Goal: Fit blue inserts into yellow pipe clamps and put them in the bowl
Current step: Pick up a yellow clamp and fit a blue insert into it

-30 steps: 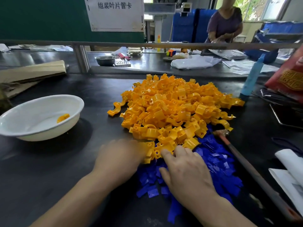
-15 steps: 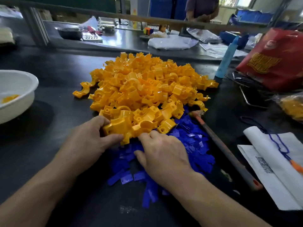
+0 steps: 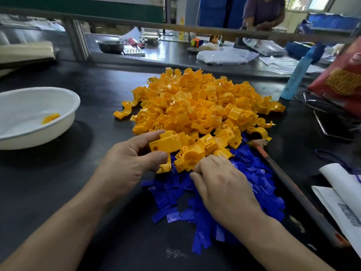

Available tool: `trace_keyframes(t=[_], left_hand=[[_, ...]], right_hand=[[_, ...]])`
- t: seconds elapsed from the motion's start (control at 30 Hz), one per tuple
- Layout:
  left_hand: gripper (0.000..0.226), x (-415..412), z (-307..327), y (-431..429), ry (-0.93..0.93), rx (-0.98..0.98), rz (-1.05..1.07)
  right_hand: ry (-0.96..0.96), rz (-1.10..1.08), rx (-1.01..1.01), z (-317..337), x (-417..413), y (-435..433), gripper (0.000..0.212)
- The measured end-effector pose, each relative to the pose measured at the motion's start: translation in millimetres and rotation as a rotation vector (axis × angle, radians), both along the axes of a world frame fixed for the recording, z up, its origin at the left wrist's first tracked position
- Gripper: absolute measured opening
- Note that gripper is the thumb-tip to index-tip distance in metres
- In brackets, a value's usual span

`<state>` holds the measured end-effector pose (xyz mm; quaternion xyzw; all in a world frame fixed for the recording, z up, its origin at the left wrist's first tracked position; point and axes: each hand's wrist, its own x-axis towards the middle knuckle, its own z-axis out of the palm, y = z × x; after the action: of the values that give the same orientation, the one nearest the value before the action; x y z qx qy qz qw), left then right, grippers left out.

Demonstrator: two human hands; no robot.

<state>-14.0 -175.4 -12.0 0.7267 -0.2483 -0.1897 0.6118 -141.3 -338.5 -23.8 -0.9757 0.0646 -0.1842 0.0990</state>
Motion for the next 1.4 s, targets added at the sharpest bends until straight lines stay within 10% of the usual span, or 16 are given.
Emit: trace_keyframes(t=[0.6, 1.4], left_hand=[[0.018, -10.3, 1.4, -11.5, 0.322, -0.480, -0.105], [0.034, -34.3, -4.7, -16.0, 0.230, -0.165, -0.198]], right_hand=[[-0.152, 0.045, 1.613, 4.8, 3.0, -19.3, 0.013], [-0.345, 0.137, 0.699, 19.5, -7.4, 3.8, 0.008]])
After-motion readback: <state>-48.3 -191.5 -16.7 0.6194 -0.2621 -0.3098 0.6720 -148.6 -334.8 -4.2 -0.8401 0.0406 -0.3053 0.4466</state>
